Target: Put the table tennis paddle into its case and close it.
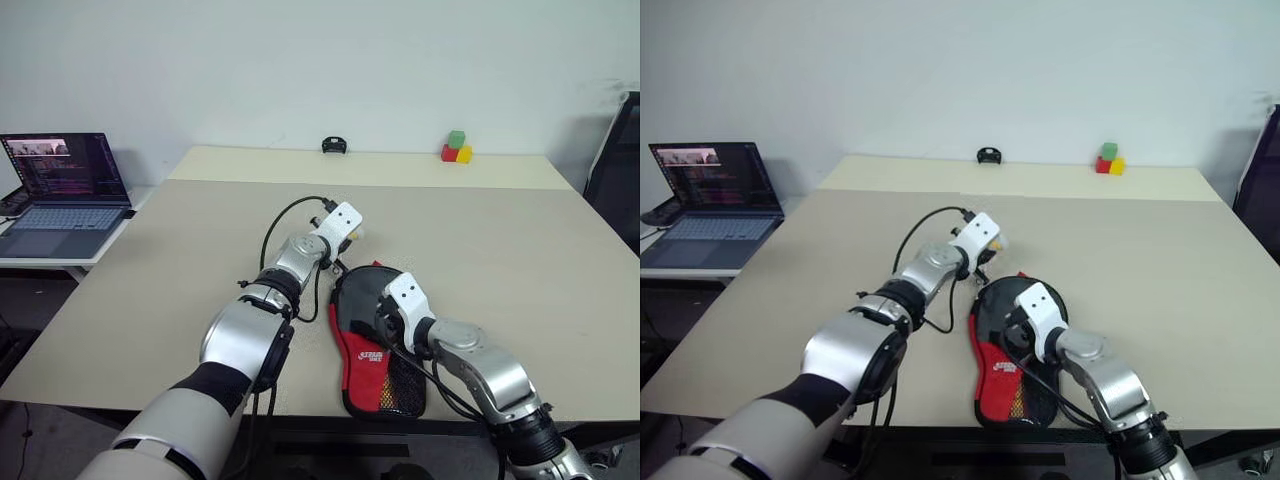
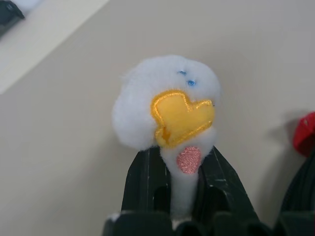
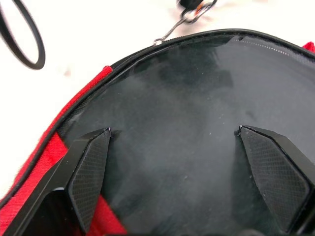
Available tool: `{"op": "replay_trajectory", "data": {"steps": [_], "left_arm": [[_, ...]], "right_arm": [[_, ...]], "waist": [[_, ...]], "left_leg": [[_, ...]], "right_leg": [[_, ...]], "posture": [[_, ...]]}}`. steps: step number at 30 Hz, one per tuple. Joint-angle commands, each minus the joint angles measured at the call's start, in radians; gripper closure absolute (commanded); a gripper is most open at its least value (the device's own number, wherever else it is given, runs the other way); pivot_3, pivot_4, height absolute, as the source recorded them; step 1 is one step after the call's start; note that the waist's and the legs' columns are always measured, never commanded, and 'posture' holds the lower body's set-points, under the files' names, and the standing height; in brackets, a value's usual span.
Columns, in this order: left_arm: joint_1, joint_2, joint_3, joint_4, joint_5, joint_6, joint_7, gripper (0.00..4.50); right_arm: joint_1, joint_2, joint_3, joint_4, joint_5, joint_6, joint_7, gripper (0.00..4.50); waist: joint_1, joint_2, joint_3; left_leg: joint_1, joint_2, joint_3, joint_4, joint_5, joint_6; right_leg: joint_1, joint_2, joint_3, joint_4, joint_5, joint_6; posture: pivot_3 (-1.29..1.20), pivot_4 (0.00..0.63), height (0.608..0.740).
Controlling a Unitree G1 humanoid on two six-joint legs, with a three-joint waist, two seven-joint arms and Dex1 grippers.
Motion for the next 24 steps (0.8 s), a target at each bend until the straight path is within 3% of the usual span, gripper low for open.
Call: {"op": "replay_trajectory", "data": {"steps": [1, 17, 24], "left_arm": [[-0.063, -0.037, -0.016, -0.013, 0.039, -0.044, 0.049, 4.32], [-0.160, -0.190, -0.058, -0.005, 0.142, -0.095, 0.142, 4.32], [-0.059, -0.238, -0.073, 0.000, 0.153, -0.094, 0.023, 4.32]], "right_arm": [[0.112, 0.012, 0.045, 0.061, 0.003, 0.152, -0.027, 0.00], [0.201, 0.085, 0.046, -0.027, -0.003, 0.194, -0.118, 0.00], [0.210, 0.098, 0.043, -0.037, -0.001, 0.200, -0.135, 0.00]], "waist": [[0.000, 0.000, 0.000], [0.002, 0.000, -0.001], [0.004, 0.000, -0.002]], "left_leg": [[0.000, 0.000, 0.000, 0.000, 0.000, 0.000], [-0.001, -0.002, -0.007, -0.001, 0.000, 0.000], [0.000, -0.003, -0.008, -0.003, 0.000, 0.000]], "right_leg": [[0.000, 0.000, -0.001, 0.000, 0.000, 0.000], [0.004, -0.001, -0.010, -0.001, -0.005, 0.007], [0.004, -0.001, -0.011, -0.003, -0.005, 0.008]], "posture": [[0.00, 0.150, 0.740], [0.00, 0.150, 0.740], [0.00, 0.150, 0.740]]}}
